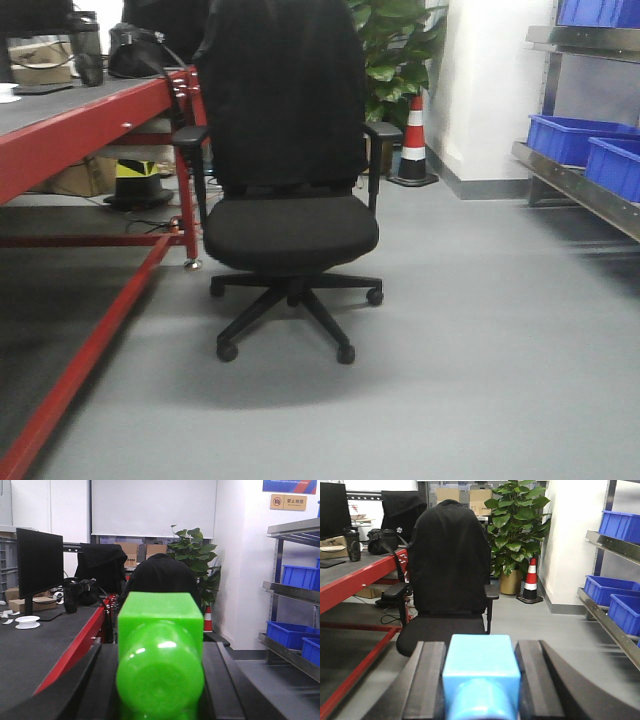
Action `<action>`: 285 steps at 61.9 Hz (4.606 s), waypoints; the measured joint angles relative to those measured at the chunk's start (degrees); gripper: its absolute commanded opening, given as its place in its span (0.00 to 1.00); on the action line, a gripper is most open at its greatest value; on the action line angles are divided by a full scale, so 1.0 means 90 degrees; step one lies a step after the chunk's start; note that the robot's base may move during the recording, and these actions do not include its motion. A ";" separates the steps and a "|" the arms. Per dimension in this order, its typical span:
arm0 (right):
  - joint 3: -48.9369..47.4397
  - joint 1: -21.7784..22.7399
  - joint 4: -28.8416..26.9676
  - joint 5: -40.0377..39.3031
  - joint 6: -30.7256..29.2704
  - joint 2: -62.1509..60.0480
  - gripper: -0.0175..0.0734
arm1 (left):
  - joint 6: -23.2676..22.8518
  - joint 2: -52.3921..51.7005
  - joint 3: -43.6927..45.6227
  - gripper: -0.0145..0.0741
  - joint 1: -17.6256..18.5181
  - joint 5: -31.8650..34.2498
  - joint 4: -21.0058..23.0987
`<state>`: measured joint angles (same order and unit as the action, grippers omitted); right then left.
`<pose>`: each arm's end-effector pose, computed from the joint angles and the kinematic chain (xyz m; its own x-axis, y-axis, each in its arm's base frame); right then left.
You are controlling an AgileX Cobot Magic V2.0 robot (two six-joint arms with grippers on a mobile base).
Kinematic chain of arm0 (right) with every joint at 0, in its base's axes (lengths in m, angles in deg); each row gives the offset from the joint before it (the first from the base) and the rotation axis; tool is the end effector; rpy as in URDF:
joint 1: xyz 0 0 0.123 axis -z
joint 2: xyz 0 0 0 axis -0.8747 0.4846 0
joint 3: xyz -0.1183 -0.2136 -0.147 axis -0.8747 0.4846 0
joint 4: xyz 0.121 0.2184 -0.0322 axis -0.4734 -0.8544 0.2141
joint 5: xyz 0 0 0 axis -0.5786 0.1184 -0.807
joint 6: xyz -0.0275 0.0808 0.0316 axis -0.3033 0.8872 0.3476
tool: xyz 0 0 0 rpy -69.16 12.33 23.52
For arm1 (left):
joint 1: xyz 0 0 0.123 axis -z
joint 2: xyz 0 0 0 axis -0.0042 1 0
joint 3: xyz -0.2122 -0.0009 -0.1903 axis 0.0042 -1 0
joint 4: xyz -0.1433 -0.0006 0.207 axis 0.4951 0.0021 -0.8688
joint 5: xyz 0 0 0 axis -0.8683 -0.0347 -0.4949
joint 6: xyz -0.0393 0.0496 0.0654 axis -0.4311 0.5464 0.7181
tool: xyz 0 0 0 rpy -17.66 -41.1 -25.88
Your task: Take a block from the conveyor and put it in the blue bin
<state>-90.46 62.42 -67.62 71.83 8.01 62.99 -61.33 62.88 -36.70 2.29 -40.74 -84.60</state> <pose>0.0855 0.0026 0.3617 0.0145 0.0365 -0.9992 -0.0278 0.9990 0.0361 0.0506 -0.0026 0.3517 0.2183 -0.0151 -0.9758 0.0454 0.9990 -0.0053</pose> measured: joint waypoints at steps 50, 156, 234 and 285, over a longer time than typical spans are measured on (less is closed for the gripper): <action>0.0000 0.0000 -0.0012 0.0000 0.0000 0.0000 0.01 | 0.0000 0.0000 0.0000 0.04 0.0000 0.0011 0.0000; 0.0000 0.0000 -0.0012 0.0000 0.0000 0.0000 0.01 | 0.0000 0.0000 0.0000 0.04 0.0000 -0.0001 0.0000; 0.0000 0.0000 -0.0012 0.0000 0.0000 0.0000 0.01 | 0.0000 0.0000 0.0000 0.04 0.0000 -0.0001 0.0000; -0.0470 -0.0164 -0.0153 0.0125 0.0000 0.0178 0.01 | 0.0000 0.0534 0.0593 0.04 0.0000 -0.0567 0.0215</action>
<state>-94.69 60.94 -68.99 72.95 8.01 64.59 -61.33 67.69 -31.36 2.29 -45.84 -82.66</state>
